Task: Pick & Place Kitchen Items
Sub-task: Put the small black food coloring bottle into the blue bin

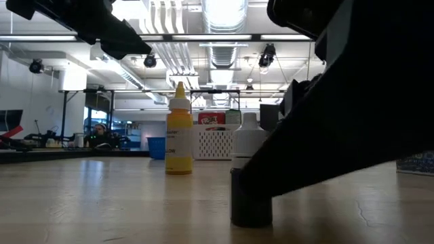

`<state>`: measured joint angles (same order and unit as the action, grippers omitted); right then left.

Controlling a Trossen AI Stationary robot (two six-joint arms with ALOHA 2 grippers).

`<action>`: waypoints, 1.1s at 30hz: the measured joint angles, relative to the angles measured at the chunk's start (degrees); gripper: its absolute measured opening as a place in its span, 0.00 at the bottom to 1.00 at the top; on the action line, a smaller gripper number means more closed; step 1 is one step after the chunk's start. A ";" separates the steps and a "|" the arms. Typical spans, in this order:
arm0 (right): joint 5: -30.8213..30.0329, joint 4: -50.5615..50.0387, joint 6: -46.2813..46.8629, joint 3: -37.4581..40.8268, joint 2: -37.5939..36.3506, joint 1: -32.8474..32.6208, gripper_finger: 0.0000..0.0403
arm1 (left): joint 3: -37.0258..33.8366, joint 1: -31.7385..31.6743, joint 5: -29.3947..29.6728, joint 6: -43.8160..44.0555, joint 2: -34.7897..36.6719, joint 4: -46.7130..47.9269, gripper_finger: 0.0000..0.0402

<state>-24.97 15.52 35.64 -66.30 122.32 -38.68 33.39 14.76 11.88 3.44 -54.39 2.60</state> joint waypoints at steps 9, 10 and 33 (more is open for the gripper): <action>0.56 7.27 -0.13 -0.13 4.15 0.40 0.44 | 0.00 0.02 0.00 0.00 0.00 -0.14 0.44; 0.70 7.11 -0.05 -0.13 4.16 0.40 0.43 | 0.00 0.02 0.00 0.00 0.00 -0.14 0.44; 2.71 1.47 0.61 -0.20 3.15 -0.19 0.42 | 0.00 0.01 0.00 2.54 0.00 2.85 0.44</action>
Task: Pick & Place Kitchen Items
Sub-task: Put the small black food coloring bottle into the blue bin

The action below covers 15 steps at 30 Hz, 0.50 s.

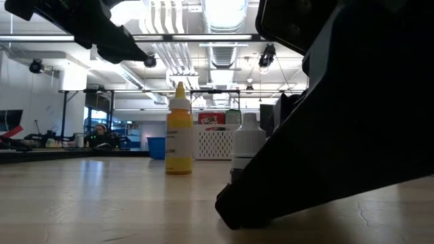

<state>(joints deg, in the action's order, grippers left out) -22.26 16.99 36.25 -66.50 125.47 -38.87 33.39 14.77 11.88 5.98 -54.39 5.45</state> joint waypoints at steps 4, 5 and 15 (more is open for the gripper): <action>0.00 -0.61 0.61 0.00 0.00 -0.13 0.43 | 0.00 0.00 0.00 0.09 0.00 0.68 0.44; 0.02 -0.71 0.78 0.00 0.00 -0.13 0.44 | 0.00 0.01 0.00 0.09 0.00 0.68 0.44; -0.38 -3.32 2.89 0.04 -0.11 -0.24 0.36 | 0.00 -0.01 0.00 0.22 0.00 0.70 0.44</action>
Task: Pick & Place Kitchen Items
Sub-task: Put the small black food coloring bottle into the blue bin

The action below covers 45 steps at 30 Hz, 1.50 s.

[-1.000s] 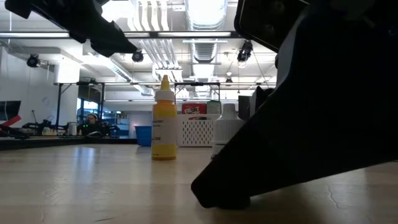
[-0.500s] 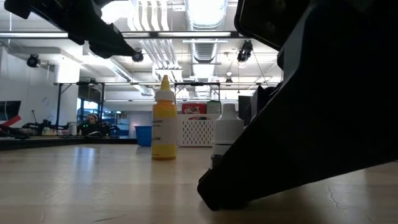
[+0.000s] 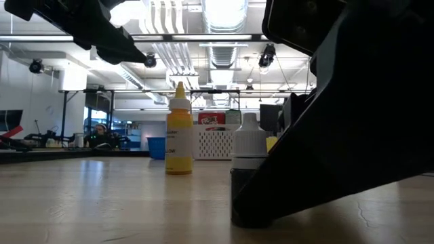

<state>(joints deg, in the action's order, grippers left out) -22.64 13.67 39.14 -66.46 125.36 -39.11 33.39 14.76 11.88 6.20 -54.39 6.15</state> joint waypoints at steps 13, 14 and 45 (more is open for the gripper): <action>-0.05 -0.33 -0.05 0.09 -0.11 0.00 0.29 | 0.00 0.00 0.00 0.33 -0.02 0.42 0.44; -0.05 -0.35 -0.07 0.09 -0.11 0.00 0.28 | 0.00 0.02 0.00 0.33 -0.02 0.41 0.44; 8.76 -13.01 -14.18 0.37 -16.37 7.26 0.21 | 6.23 1.95 -12.96 5.76 -9.09 0.27 0.44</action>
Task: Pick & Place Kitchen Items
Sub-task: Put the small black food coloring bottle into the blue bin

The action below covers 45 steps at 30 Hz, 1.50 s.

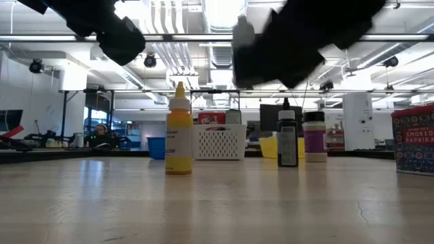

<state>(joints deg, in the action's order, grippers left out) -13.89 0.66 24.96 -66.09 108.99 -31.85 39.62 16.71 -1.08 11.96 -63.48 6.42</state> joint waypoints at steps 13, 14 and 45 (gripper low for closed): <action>0.34 -1.61 -9.69 -0.57 -5.79 3.52 0.19 | 13.74 4.78 2.44 -10.01 -16.02 -4.95 0.44; -0.80 -2.09 -10.60 -0.89 -5.79 3.47 0.20 | 14.09 4.99 3.27 -10.21 -16.82 -6.37 0.44; -5.84 -3.45 -17.90 -4.65 -5.86 5.08 0.20 | 15.29 5.90 3.34 -7.32 -21.69 -15.11 0.44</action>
<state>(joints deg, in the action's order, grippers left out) -19.73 -2.79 7.05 -70.74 103.13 -26.77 54.91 22.61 2.26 4.64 -85.17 -8.69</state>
